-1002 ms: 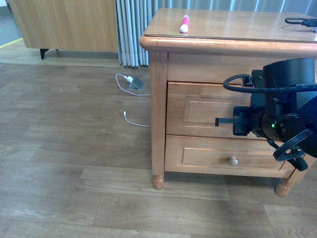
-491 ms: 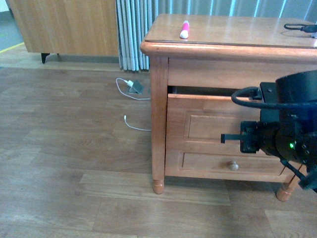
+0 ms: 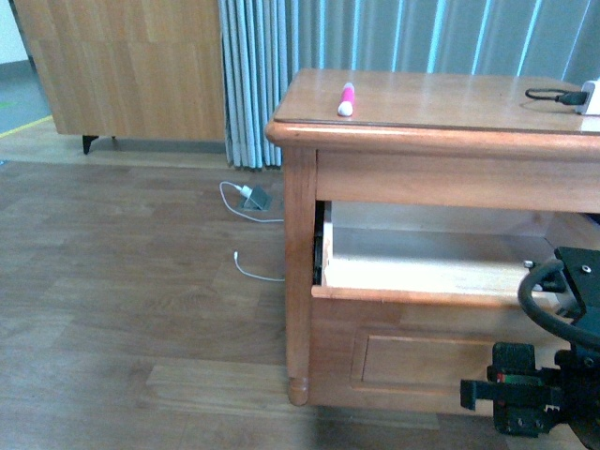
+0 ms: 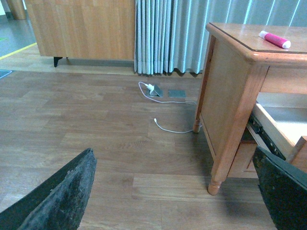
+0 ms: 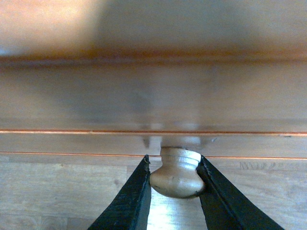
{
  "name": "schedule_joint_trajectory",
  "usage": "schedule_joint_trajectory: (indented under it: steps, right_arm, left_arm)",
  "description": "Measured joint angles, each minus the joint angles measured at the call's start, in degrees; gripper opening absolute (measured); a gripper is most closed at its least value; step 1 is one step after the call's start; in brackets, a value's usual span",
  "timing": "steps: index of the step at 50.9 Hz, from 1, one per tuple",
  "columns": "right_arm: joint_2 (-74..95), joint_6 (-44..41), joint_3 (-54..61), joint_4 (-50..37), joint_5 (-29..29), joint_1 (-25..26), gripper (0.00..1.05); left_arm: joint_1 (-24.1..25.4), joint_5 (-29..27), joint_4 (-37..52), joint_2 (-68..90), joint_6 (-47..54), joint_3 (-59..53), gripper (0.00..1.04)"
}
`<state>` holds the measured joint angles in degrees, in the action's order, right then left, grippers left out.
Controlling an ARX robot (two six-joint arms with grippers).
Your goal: Place pink marker in drawer with both arms
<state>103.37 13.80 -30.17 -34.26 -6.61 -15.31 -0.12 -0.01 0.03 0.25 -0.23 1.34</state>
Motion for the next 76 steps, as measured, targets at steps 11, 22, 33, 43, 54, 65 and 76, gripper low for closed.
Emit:
schedule_joint_trajectory:
  steps: [11, 22, 33, 43, 54, 65, 76]
  right_arm:
    - [-16.3, 1.7, 7.0, 5.7, 1.3, 0.1, 0.82]
    - [-44.0, 1.5, 11.2, 21.9, 1.6, 1.1, 0.96]
    - [-66.0, 1.6, 12.1, 37.2, 2.4, 3.8, 0.96]
    - [-77.7, 2.8, 14.3, 44.7, 5.8, 9.6, 0.96]
    - [-78.9, 1.7, 15.5, 41.7, 4.6, 9.7, 0.93]
    - [-85.4, -11.1, 24.3, 22.1, 6.1, 15.1, 0.56]
    - [-88.5, -13.1, 26.5, 23.2, 6.5, 15.2, 0.18]
  left_arm:
    - [0.0, 0.0, 0.0, 0.0, 0.0, 0.0, 0.99]
    - [0.0, 0.0, 0.0, 0.0, 0.0, 0.0, 0.99]
    - [0.0, 0.0, 0.0, 0.0, 0.0, 0.0, 0.99]
    - [0.0, 0.0, 0.0, 0.0, 0.0, 0.0, 0.99]
    - [0.0, 0.0, 0.0, 0.0, 0.0, 0.0, 0.99]
    - [0.0, 0.0, 0.0, 0.0, 0.0, 0.0, 0.99]
    - [0.0, 0.0, 0.0, 0.0, 0.0, 0.0, 0.99]
